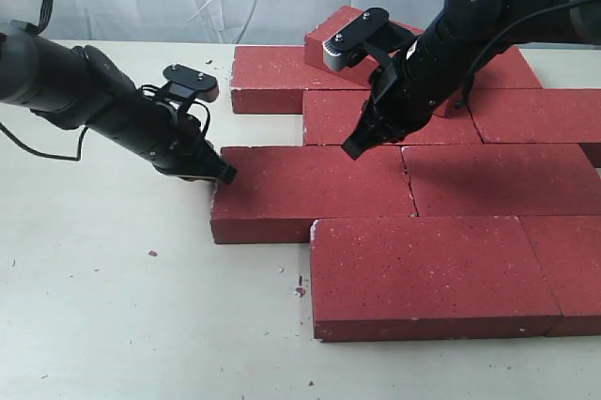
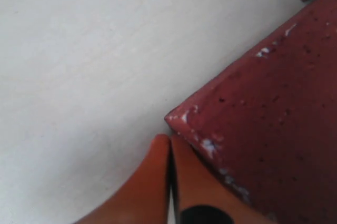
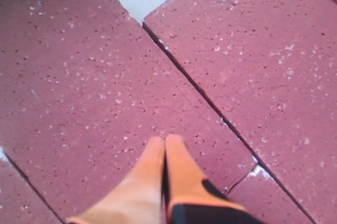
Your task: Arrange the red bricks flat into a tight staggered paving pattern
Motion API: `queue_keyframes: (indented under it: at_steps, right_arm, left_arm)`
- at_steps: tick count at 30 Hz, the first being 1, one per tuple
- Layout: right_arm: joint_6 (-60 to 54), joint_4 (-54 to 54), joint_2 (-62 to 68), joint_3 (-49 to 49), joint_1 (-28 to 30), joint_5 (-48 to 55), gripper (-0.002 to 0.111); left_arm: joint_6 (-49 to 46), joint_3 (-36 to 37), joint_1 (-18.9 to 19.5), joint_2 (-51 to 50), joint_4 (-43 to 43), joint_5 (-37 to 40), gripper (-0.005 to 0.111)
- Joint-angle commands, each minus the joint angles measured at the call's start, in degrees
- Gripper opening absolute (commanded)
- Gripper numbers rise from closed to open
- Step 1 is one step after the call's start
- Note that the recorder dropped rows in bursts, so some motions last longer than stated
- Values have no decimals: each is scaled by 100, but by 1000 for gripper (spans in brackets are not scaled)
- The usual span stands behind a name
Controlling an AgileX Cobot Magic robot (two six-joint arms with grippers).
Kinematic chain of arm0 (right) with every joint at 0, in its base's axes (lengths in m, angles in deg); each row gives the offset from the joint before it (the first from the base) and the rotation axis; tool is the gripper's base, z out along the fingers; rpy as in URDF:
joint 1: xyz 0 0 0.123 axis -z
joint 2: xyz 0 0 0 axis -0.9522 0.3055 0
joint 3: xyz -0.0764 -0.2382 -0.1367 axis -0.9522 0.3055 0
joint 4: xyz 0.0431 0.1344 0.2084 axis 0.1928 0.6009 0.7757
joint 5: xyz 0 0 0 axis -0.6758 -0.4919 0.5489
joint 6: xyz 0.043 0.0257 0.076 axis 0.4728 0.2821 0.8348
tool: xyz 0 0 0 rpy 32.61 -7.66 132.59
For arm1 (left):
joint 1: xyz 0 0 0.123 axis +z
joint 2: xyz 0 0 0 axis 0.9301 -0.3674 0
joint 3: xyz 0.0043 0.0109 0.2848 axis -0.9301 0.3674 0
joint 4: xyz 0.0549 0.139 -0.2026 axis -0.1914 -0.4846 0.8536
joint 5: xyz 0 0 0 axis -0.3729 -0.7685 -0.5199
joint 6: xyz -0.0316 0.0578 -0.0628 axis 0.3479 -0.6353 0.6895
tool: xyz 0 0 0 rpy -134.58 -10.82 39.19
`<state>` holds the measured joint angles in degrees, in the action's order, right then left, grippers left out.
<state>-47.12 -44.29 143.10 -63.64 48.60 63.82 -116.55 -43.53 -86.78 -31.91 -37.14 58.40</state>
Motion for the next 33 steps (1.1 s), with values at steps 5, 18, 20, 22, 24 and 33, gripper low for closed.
queue_keyframes:
  at_steps: [5,18,20,22,24,33]
  right_arm:
    - [2,20,8,27,29,-50,-1]
    - [2,45,8,27,29,38,-1]
    - [2,68,8,27,29,78,-1]
    - [2,68,8,27,29,107,-1]
    - [2,99,8,27,29,119,-1]
    - [-23,313,8,27,19,-99,-1]
  left_arm:
    - [255,-114,14,14,-324,255,0]
    - [624,-114,819,246,-761,796,0]
    - [624,-114,864,246,-786,911,0]
    - [624,-114,867,246,-786,970,0]
    - [624,-114,867,246,-786,1059,0]
    - [586,-114,495,209,-589,1285,0]
